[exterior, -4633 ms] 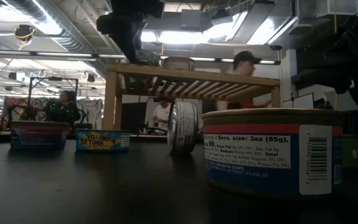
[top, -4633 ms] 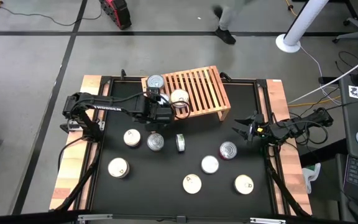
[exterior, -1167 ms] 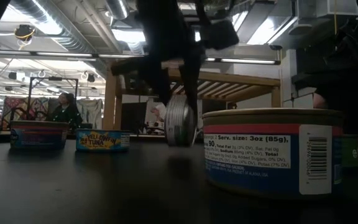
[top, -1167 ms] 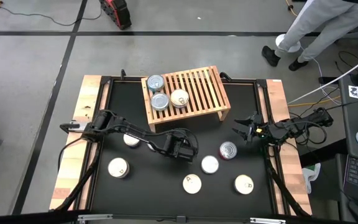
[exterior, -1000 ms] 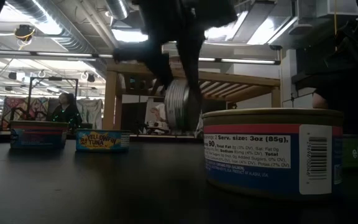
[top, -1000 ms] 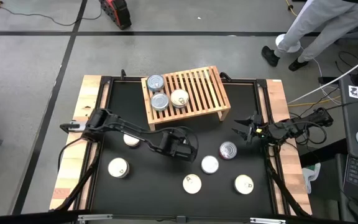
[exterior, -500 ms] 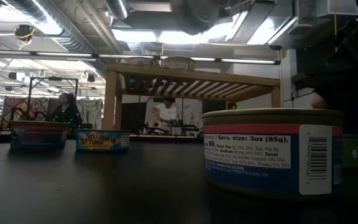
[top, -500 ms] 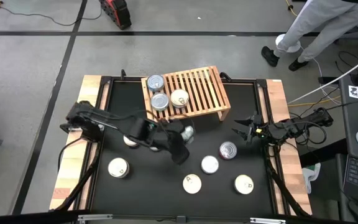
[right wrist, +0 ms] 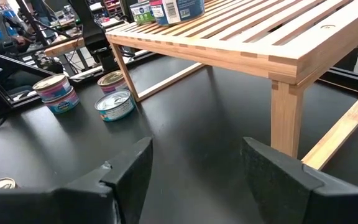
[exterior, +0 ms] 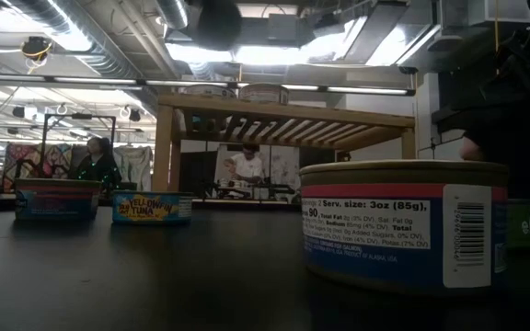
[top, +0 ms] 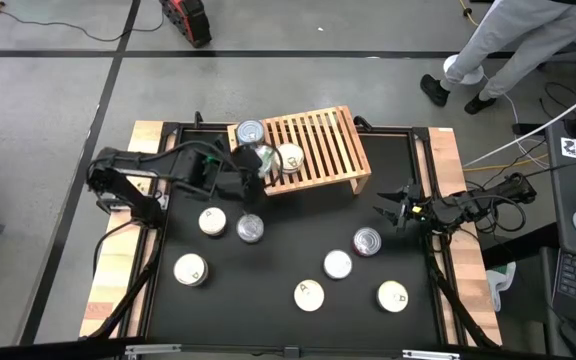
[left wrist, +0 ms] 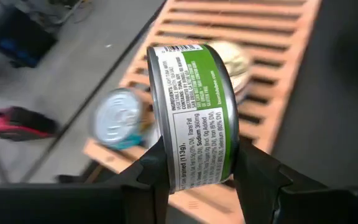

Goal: Stack canned seafood by type on shelf
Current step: Put the green and white tuna can on the shelf

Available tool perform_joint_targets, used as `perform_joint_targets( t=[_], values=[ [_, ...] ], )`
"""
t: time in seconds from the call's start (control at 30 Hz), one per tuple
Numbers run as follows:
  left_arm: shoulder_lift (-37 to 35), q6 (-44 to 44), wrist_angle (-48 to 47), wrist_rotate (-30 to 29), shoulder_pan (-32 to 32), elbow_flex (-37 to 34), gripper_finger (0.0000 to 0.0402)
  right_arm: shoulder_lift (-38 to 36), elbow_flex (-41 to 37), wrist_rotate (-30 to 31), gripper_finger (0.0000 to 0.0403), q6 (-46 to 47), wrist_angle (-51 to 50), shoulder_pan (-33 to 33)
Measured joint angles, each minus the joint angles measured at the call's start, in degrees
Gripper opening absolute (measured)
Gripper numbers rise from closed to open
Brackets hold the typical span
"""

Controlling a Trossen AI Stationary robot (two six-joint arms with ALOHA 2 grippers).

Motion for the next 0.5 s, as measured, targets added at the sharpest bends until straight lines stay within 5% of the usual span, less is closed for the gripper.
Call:
perform_joint_targets(
  t=[0.5],
  values=[
    [6.6,25.7,-3.2,-0.7,6.4,0.0,0.014,0.0,0.0,0.0,0.0243,0.0,0.1,0.0]
  ],
)
